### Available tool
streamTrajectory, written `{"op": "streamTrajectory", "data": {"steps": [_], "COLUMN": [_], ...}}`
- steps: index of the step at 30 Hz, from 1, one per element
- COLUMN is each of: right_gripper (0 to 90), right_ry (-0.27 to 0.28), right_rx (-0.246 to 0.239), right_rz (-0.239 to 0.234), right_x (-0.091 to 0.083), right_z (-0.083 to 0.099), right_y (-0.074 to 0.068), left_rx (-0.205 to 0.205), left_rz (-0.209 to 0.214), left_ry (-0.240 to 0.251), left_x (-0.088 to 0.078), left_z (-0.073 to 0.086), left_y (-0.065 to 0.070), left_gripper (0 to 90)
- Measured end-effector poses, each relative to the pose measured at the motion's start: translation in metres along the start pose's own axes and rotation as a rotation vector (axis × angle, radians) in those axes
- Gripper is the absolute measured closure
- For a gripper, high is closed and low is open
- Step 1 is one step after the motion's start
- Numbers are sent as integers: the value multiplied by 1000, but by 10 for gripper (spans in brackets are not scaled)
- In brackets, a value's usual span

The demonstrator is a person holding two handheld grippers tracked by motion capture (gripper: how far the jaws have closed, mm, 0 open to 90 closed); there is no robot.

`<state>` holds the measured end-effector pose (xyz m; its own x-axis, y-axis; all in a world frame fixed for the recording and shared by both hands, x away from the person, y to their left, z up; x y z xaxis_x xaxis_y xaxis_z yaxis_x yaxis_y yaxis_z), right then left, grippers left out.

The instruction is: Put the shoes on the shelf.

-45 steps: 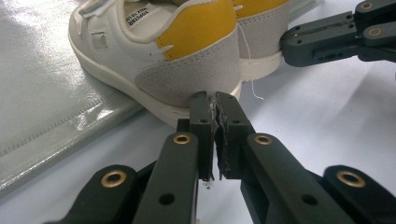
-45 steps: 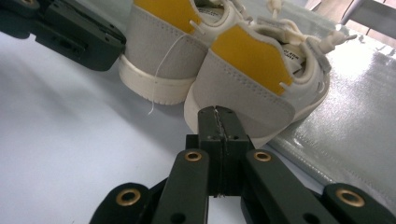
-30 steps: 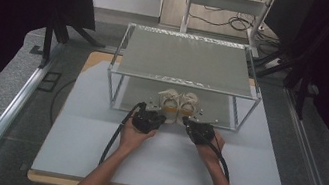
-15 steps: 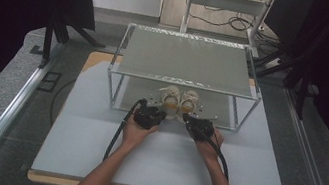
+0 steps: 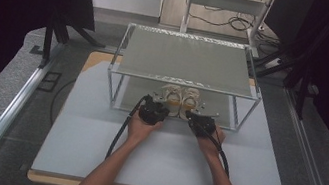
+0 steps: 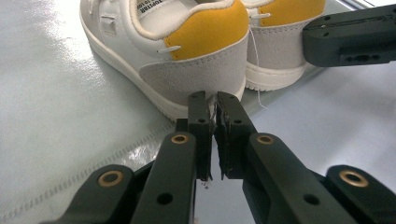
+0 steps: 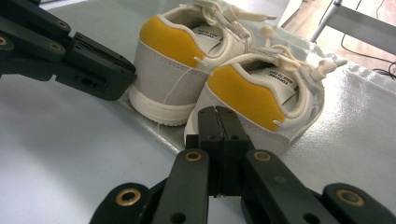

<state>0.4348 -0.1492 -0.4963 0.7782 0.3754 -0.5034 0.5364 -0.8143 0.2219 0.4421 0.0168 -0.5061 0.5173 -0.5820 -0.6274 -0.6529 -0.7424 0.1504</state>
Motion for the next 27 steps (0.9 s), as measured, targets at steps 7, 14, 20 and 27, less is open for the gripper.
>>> {"op": "streamTrajectory", "data": {"steps": [7,14,20,27], "right_gripper": [894,894,893,893], "right_ry": [10,19,12,15], "right_rx": [24,31,30,39], "right_rz": [8,13,28,28], "right_x": [6,11,16,21], "right_z": [2,3,-2,-4], "right_y": [4,7,8,8], "left_rx": [8,7,30,27], "left_rz": [-3,1,1,10], "left_ry": [-3,-5,-6,-9], "left_x": [5,7,6,7], "left_z": [-3,-4,-5,-7], "left_y": [-1,-2,-7,-8], "left_gripper": [848,846,839,840]}}
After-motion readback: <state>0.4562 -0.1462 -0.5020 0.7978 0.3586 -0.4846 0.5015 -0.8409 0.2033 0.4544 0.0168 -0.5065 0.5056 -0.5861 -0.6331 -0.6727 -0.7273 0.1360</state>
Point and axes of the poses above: each handheld gripper's, and its own axes: x roughly forward along the jaws, z roughly out of its underside, y roughly to its right, the point moved 4 cm from there along x, roughly forward along the jaws, and after that the axes turned 5 degrees about z, right-handed, at the moved point
